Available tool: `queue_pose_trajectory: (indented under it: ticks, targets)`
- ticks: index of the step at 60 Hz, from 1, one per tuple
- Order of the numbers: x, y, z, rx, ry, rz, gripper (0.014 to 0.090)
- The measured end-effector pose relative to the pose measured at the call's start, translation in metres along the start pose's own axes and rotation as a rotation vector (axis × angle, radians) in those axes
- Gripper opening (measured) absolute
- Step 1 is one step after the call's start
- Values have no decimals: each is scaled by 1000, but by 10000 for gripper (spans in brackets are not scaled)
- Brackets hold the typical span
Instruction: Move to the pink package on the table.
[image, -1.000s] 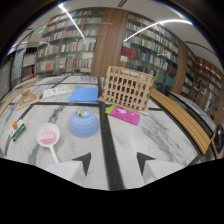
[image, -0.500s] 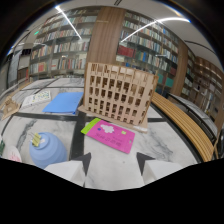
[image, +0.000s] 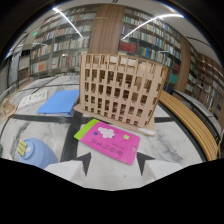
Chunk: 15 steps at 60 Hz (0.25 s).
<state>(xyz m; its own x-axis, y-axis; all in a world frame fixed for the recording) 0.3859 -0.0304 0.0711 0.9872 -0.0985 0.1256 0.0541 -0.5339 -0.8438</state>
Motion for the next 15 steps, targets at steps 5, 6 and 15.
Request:
queue_pose_trajectory:
  ticks: [5, 6, 15]
  targets:
    - [2, 1, 2, -2, 5, 2, 857]
    - [2, 1, 2, -3, 3, 4, 856]
    - [5, 3, 4, -7, 6, 8, 855]
